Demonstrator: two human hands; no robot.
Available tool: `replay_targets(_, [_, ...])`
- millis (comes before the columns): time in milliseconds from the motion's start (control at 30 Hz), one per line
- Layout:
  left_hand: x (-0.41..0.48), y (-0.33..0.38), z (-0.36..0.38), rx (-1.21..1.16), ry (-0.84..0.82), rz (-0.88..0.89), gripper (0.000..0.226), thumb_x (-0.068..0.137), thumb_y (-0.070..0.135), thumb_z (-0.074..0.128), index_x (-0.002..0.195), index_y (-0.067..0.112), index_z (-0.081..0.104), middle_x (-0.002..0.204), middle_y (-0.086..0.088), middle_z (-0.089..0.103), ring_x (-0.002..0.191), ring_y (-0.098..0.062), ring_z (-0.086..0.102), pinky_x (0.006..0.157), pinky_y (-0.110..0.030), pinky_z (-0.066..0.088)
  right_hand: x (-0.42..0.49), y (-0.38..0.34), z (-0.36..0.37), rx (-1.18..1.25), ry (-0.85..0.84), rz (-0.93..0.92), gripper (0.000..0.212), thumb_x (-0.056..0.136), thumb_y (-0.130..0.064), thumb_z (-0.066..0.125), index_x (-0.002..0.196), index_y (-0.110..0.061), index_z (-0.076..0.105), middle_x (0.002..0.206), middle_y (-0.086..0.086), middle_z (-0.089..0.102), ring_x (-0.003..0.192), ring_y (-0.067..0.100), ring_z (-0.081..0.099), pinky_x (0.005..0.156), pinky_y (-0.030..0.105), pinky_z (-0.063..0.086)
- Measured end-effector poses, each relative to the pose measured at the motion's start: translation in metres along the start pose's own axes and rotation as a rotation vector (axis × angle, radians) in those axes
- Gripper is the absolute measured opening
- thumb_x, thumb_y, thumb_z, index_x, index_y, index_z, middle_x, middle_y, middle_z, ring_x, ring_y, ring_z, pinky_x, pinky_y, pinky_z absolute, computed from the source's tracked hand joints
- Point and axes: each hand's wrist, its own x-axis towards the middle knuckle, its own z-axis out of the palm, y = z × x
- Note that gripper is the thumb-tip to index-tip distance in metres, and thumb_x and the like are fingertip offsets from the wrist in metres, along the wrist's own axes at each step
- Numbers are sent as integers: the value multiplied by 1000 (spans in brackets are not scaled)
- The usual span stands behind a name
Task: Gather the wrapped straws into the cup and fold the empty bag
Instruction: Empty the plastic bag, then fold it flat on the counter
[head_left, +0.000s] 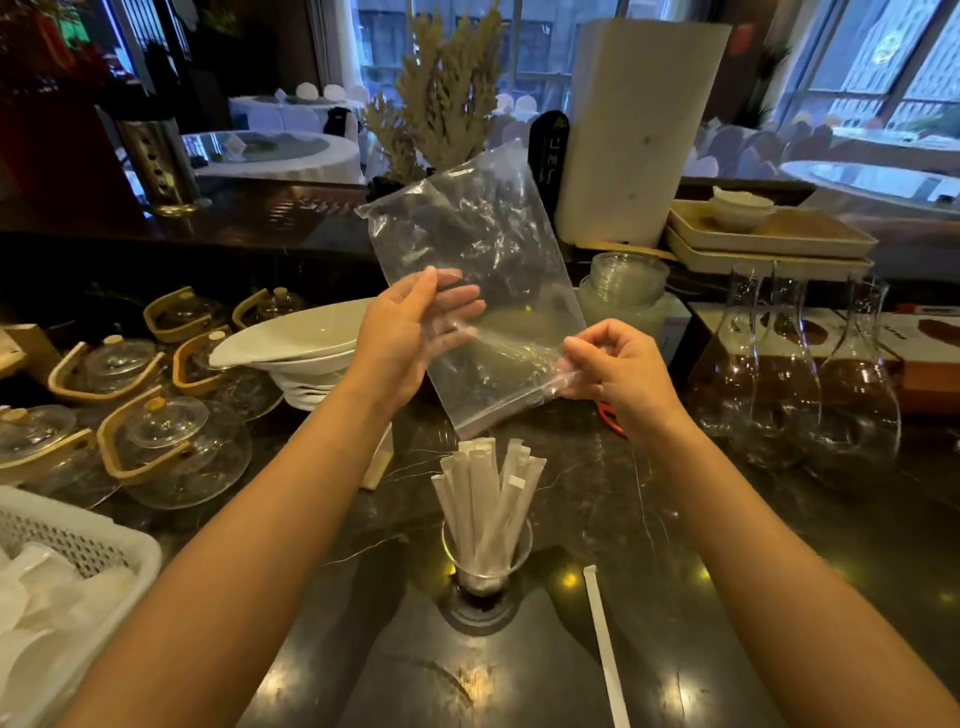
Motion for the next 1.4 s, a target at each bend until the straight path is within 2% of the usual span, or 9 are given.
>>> replay_targets(133, [-2,-6,-4,-26,24,-14,32,97,23,31,86,12,59,65,1,75,65,-12,71,60,-24,57,-2,0,-6,-47,31,-67,20,86,-8,58,69,-16,53,42,-4,55,31,3,46,35,15,41])
replay_targets(267, [-17,-13,-6,-72,39,-96,38,97,30,27,86,14,60,79,-4,71,68,-12,72,59,-25,57,-11,2,-6,-53,26,-83,23,86,-6,58,66,-15,51,48,5,47,29,1,39,31,11,30])
replay_targets(567, [-86,-58,-21,-114,-85,-332,30,95,11,29,98,18,58,74,0,77,70,-14,72,59,-28,59,-55,28,-21,-113,-121,-2,22,83,-4,60,66,-16,53,44,-14,62,39,-5,48,42,7,35])
replay_targets(967, [-179,-117,-53,-198,32,-473,27,90,7,41,92,19,65,76,1,77,70,-12,73,55,-24,59,-114,82,-40,-230,-238,311,13,85,-11,61,72,-16,63,53,-3,57,43,4,48,45,14,39])
replay_targets(1000, [-185,-119,-57,-202,38,-465,16,81,15,56,89,21,69,77,1,77,71,-12,73,56,-24,59,-117,89,-44,-282,-228,354,9,85,-13,61,76,-14,62,57,1,56,47,8,49,46,15,40])
replay_targets(1100, [-201,-123,-69,-229,55,-473,43,41,36,83,82,26,75,82,0,77,75,-12,73,56,-25,59,-125,119,-48,-585,-228,510,11,82,-16,65,89,-10,59,70,2,58,54,11,52,49,19,44])
replay_targets(1200, [-213,-128,-75,-237,102,-492,26,50,28,69,75,27,76,78,0,77,72,-11,73,54,-23,58,-135,143,-38,-792,-288,663,19,79,-16,68,88,-9,52,75,7,60,59,18,57,55,31,52])
replay_targets(1300, [-222,-128,-77,-236,132,-496,21,58,23,62,74,26,76,76,1,77,71,-10,72,55,-23,58,-143,152,-23,-912,-271,626,21,79,-18,66,84,-8,48,77,8,53,76,25,56,57,34,47])
replay_targets(1400, [-228,-127,-81,-234,130,-496,30,46,28,67,74,26,76,76,1,77,70,-10,72,54,-23,58,-142,152,-12,-1002,-277,598,14,79,-13,62,82,-6,49,78,10,53,84,32,62,60,34,47])
